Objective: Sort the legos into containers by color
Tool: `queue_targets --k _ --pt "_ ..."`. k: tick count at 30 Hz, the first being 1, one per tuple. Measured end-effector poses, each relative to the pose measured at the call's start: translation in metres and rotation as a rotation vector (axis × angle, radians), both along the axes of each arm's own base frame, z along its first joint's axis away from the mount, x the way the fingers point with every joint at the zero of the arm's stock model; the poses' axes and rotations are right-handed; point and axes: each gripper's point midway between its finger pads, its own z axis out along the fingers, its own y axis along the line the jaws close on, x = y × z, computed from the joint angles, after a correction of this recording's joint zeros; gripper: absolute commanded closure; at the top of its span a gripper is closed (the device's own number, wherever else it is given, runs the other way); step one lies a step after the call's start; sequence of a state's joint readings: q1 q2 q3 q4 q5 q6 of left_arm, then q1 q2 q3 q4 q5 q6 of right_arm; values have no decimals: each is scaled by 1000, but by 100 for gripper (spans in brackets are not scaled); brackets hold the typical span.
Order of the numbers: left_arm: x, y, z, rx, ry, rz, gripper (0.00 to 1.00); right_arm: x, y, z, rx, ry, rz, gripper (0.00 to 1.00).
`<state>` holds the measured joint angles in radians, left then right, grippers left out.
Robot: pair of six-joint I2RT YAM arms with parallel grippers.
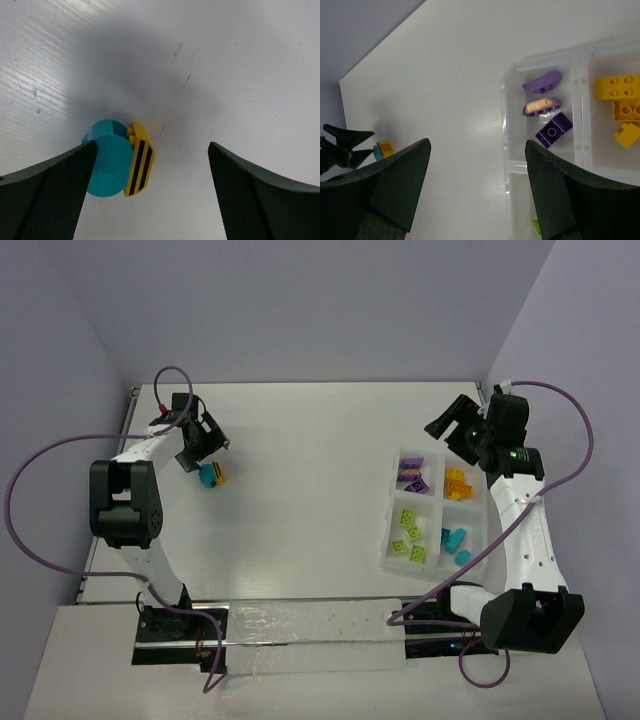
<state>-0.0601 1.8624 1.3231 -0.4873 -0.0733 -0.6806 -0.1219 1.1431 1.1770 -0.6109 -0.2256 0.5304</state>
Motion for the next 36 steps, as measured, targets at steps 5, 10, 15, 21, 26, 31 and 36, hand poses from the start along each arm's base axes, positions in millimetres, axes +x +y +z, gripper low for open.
queue_targets --k 5,10,15,21,26,31,36 --pt "-3 -4 -2 63 6 -15 1 0 1 0 0 0 2 17" --pt "-7 -10 -4 92 7 -36 1 0 2 0 2 -1 5 17" --pt "-10 -20 -4 88 4 -75 1 0 4 1 5 -4 13 17" --pt "-27 -71 -2 44 15 -201 1 0 5 -1 12 0 20 17" --pt "-54 -88 -7 81 91 -274 1 0 6 -1 13 0 21 17" --pt "-53 -37 4 137 110 -163 1 -1 7 -1 16 -1 28 17" --pt "-49 9 25 159 58 -39 1 -1 8 0 17 -2 31 17"
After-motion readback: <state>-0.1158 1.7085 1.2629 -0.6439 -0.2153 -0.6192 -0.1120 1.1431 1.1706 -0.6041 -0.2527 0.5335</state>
